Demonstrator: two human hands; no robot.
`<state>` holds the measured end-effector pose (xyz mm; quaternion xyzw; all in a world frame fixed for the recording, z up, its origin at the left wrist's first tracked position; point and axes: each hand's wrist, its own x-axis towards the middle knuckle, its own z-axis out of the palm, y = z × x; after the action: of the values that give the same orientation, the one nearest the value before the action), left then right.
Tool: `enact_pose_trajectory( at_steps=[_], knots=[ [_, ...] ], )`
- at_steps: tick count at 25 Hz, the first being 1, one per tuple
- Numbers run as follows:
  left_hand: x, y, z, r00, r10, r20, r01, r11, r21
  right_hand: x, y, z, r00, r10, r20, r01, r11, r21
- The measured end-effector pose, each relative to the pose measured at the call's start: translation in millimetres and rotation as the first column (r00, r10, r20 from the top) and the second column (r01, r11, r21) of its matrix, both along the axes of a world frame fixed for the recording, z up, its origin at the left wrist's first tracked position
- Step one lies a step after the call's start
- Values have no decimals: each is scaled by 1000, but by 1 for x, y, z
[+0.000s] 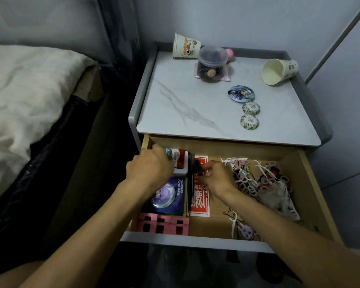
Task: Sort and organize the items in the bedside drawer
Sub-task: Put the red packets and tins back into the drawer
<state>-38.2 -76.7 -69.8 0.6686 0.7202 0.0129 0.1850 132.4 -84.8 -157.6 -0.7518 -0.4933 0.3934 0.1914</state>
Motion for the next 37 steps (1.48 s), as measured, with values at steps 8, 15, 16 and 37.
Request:
enact_pose_trajectory(
  at_steps=[8, 15, 16, 37],
  knots=[
    [2, 2, -4, 984, -82, -160, 99, 990, 102, -4, 17, -28, 971, 66, 229, -115, 972, 206],
    [3, 4, -7, 981, -85, -173, 106, 988, 115, -2, 21, -28, 977, 115, 178, -151, 966, 209],
    [4, 4, -7, 981, -85, -172, 107, 987, 121, -2, 20, -25, 979, 124, 160, -156, 967, 202],
    [159, 46, 18, 878, -478, 8, 424, 786, 450, 160, -9, 87, 949, 218, 229, -293, 878, 379]
  ],
)
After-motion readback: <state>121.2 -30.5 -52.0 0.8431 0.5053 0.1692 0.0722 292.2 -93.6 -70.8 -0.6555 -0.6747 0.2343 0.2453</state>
